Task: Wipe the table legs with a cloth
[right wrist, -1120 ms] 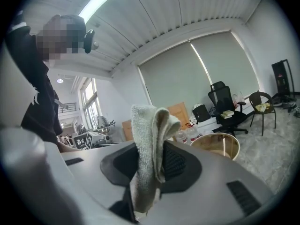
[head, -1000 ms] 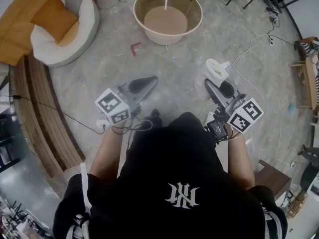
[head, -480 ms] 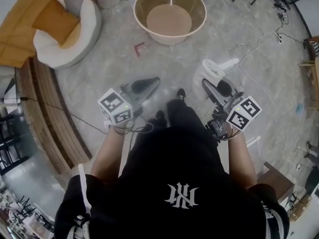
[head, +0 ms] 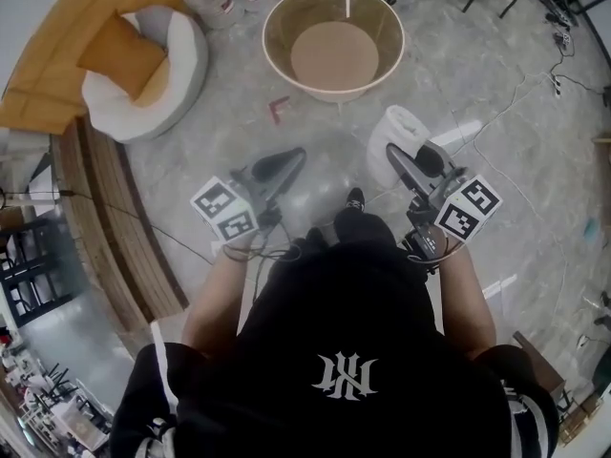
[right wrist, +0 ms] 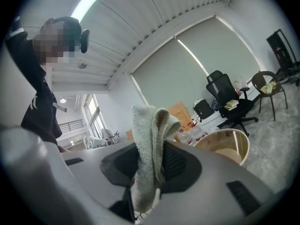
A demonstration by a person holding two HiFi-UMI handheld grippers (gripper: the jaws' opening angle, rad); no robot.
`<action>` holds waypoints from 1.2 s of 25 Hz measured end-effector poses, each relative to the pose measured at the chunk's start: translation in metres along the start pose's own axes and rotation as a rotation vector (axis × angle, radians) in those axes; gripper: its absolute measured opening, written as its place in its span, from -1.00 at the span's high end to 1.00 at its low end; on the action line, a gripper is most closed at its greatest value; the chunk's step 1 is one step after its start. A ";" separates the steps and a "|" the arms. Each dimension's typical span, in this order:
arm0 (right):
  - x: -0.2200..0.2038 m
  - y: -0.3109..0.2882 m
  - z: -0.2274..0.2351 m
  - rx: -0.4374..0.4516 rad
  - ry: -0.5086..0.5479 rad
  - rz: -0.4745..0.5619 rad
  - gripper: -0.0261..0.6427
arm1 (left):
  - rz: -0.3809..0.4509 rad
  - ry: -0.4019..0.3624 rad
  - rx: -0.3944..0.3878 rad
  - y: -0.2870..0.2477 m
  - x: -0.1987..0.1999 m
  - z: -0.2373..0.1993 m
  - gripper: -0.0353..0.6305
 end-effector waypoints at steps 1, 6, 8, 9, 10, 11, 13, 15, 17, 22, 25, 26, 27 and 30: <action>0.002 0.000 0.008 0.007 -0.017 0.002 0.61 | -0.017 -0.007 0.006 -0.007 0.000 -0.002 0.88; 0.007 -0.006 0.051 0.026 -0.050 -0.010 0.62 | -0.044 0.002 0.048 -0.031 0.011 -0.012 0.88; 0.011 -0.009 0.062 0.026 -0.055 0.017 0.62 | -0.060 0.008 0.067 -0.033 0.015 -0.018 0.88; 0.013 -0.011 0.068 0.017 -0.057 0.027 0.62 | -0.068 0.009 0.073 -0.034 0.018 -0.020 0.88; 0.013 -0.013 0.073 0.005 -0.059 0.033 0.62 | -0.075 0.007 0.077 -0.036 0.021 -0.022 0.88; 0.012 -0.014 0.078 -0.007 -0.063 0.036 0.62 | -0.081 0.002 0.081 -0.037 0.023 -0.023 0.88; 0.008 -0.016 0.086 -0.022 -0.087 0.043 0.62 | -0.091 -0.014 0.088 -0.040 0.029 -0.026 0.88; 0.004 -0.016 0.089 -0.020 -0.115 0.052 0.62 | -0.101 -0.029 0.086 -0.041 0.034 -0.028 0.88; 0.001 -0.016 0.086 -0.006 -0.126 0.057 0.62 | -0.119 -0.044 0.079 -0.041 0.035 -0.034 0.88; -0.007 -0.021 0.084 -0.051 -0.136 0.041 0.62 | -0.098 -0.037 0.028 -0.037 0.043 -0.056 0.88; -0.003 -0.037 0.076 -0.104 -0.119 0.028 0.61 | -0.078 -0.039 -0.028 -0.027 0.055 -0.081 0.88; -0.001 -0.044 0.072 -0.120 -0.109 0.026 0.61 | -0.074 -0.034 -0.043 -0.023 0.059 -0.092 0.88; 0.001 -0.052 0.067 -0.137 -0.102 0.025 0.61 | -0.070 -0.029 -0.057 -0.018 0.062 -0.103 0.88; 0.003 -0.077 0.053 -0.204 -0.106 0.032 0.61 | -0.063 -0.034 -0.106 0.000 0.078 -0.127 0.88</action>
Point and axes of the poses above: the fingertips, and each gripper's own axes: y backward along the fingers, z to its right, x out of its top, the point moved 3 cm from there along y, backward along the fingers, and after that the axes turned 12 degrees about -x, right-handed, at the moved point
